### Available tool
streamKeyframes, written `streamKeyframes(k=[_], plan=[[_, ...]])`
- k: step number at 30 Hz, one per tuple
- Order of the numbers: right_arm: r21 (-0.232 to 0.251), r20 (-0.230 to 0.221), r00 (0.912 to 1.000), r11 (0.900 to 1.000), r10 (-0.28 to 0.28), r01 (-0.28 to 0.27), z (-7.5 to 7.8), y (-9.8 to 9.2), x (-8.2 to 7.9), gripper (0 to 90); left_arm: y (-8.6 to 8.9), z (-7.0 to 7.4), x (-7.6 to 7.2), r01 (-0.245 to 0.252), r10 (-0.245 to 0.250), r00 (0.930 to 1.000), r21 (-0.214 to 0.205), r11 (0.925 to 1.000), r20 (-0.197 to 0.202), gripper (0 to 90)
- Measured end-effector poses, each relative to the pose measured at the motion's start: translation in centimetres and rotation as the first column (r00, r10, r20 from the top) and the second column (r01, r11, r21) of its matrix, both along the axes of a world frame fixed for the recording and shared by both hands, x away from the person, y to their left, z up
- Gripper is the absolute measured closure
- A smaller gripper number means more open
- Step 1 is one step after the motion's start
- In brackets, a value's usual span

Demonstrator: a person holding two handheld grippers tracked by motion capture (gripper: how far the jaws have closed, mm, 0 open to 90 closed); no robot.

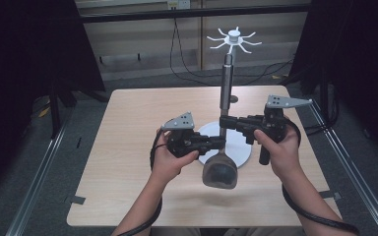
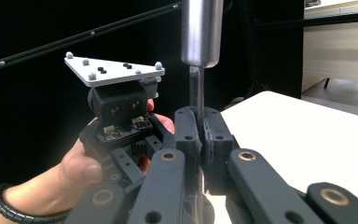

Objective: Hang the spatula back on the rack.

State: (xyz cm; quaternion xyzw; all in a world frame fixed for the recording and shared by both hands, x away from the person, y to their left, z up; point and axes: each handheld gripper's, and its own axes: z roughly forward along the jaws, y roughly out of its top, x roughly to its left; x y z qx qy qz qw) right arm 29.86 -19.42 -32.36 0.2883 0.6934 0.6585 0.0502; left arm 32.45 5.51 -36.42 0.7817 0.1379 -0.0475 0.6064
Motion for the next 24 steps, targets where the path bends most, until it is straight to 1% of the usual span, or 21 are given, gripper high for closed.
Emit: streamKeyframes(k=[4,8,11,17,20,22,24], plan=[[0.000,-0.008,0.9999,1.0000,-0.010,0.010,-0.08,0.11,0.27,86.2,0.05,-0.04,0.18,-0.007,0.007,1.0000,0.000,1.0000,-0.002,82.7],[0.009,-0.017,0.9997,0.9998,-0.017,0.017,-0.28,0.07,0.54,86.1,0.05,0.02,0.33,-0.019,0.019,0.9998,0.021,0.9996,0.004,82.7],[0.012,-0.016,0.9996,0.9997,-0.022,0.022,-0.38,0.10,0.62,86.0,0.02,-0.08,0.41,-0.025,0.025,0.9997,0.016,0.9996,-0.001,82.6],[0.013,-0.012,0.9995,0.9995,-0.030,0.030,-0.54,0.12,0.81,85.7,-0.03,-0.15,0.64,-0.033,0.033,0.9994,0.024,0.9992,0.007,82.6],[0.014,-0.013,0.9993,0.9993,-0.035,0.035,-0.61,0.09,0.90,85.4,-0.12,-0.23,0.75,-0.036,0.036,0.9993,0.015,0.9992,0.002,82.5],[0.013,-0.012,0.9991,0.9991,-0.041,0.041,-0.65,0.09,0.93,85.3,-0.12,-0.27,0.89,-0.038,0.037,0.9992,0.025,0.9990,0.016,82.4],[0.011,-0.011,0.9988,0.9988,-0.047,0.048,-0.68,0.10,0.98,85.2,-0.17,-0.34,1.03,-0.042,0.041,0.9989,0.022,0.9989,0.020,82.2]])
